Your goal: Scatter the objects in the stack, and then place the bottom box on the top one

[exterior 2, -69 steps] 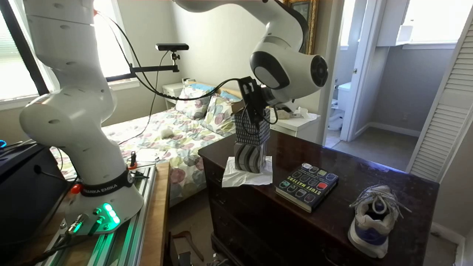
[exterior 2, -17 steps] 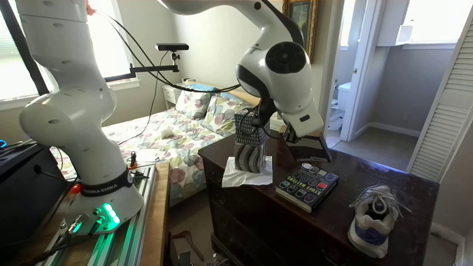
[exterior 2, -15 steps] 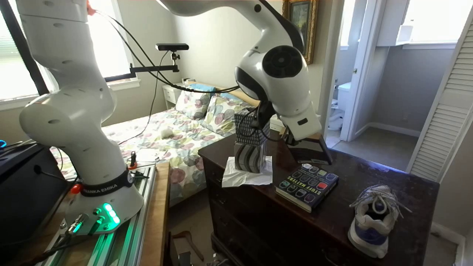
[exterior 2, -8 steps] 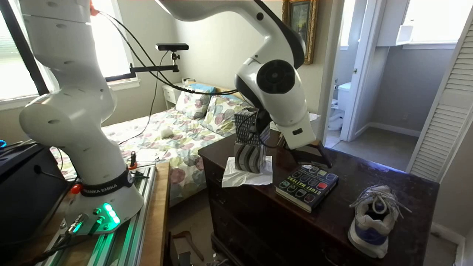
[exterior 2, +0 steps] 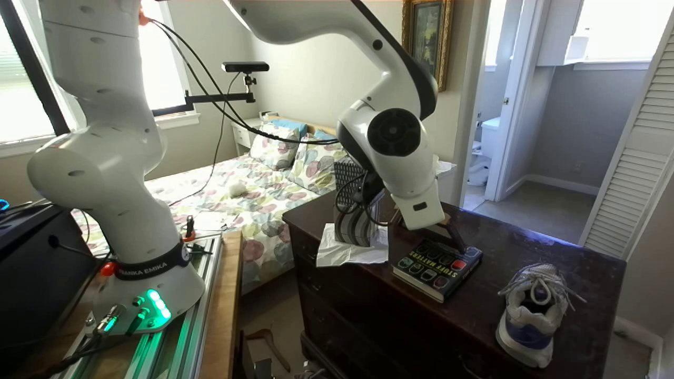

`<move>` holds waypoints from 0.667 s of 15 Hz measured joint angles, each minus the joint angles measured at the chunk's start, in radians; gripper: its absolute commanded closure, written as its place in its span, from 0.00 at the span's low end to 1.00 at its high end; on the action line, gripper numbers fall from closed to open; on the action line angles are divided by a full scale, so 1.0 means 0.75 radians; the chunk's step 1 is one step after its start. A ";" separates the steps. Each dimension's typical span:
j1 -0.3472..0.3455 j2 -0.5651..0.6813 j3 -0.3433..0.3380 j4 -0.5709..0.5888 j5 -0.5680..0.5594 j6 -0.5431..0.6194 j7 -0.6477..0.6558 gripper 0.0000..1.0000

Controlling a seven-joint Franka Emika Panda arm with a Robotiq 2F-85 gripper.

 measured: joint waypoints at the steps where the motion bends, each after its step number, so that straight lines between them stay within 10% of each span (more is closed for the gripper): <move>1: 0.000 0.005 -0.003 0.000 -0.002 0.000 0.004 0.93; 10: 0.000 0.013 -0.022 0.001 -0.134 0.010 0.140 0.93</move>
